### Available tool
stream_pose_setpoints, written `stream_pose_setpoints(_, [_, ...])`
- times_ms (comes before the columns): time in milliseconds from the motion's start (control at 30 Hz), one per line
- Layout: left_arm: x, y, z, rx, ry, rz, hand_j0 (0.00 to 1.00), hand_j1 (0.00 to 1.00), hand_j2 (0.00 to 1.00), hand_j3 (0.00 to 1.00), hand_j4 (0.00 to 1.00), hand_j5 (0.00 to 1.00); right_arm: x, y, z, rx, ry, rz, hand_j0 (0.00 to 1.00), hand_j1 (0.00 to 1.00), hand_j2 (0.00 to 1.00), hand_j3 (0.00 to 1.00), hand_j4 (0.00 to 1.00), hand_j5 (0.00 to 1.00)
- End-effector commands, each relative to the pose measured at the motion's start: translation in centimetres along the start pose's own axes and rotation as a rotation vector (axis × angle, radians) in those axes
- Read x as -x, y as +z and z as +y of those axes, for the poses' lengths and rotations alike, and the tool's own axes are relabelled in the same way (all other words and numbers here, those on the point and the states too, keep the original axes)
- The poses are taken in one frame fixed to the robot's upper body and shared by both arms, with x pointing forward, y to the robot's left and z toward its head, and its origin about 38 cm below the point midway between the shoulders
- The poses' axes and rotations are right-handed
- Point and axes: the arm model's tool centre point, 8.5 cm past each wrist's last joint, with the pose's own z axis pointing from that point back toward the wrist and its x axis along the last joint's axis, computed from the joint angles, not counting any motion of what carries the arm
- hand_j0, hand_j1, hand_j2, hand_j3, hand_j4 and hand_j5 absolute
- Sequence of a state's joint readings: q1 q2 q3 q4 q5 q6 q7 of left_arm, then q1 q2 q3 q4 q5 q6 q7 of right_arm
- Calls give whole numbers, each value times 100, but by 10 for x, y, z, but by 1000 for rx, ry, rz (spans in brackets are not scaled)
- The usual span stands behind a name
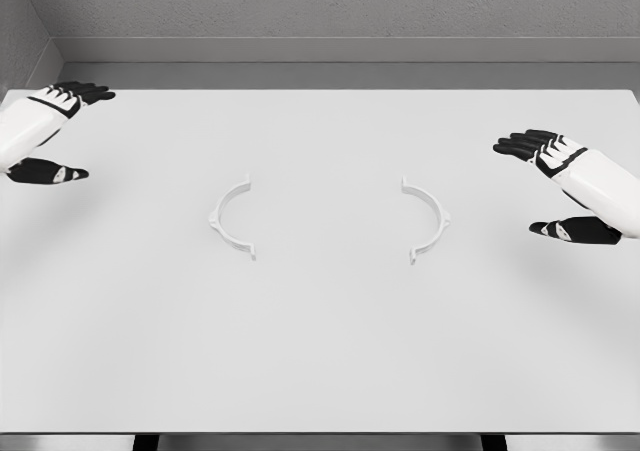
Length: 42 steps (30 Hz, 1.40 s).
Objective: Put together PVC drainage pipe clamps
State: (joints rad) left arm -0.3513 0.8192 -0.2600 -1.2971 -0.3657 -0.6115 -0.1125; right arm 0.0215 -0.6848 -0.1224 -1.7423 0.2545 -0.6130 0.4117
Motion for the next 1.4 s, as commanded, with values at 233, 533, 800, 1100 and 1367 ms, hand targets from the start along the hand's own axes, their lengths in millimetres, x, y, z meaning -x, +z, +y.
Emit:
stream_pose_setpoints(233, [-17,-19,-22,10,57,-52,100,100,100,100,100,100,-3,-31,12,-65,161,18,100,100,100,100,100,100])
stream_pose_setpoints(533, [-36,-38,-46,10,113,-95,100,100,100,100,100,100,-1,-56,26,-132,183,100,100,100,100,100,100,100])
stream_pose_setpoints(800, [-54,-56,-68,6,140,-124,100,100,100,100,100,100,-5,-82,39,-148,186,132,100,100,100,100,100,100])
stream_pose_setpoints(1100, [-64,-71,-91,27,191,-137,100,100,100,100,100,100,-1,-95,56,-179,181,152,100,100,100,100,100,100])
stream_pose_setpoints(1367, [-65,-76,-106,55,219,-128,100,100,100,100,100,100,3,-106,68,-193,174,168,100,100,100,100,100,100])
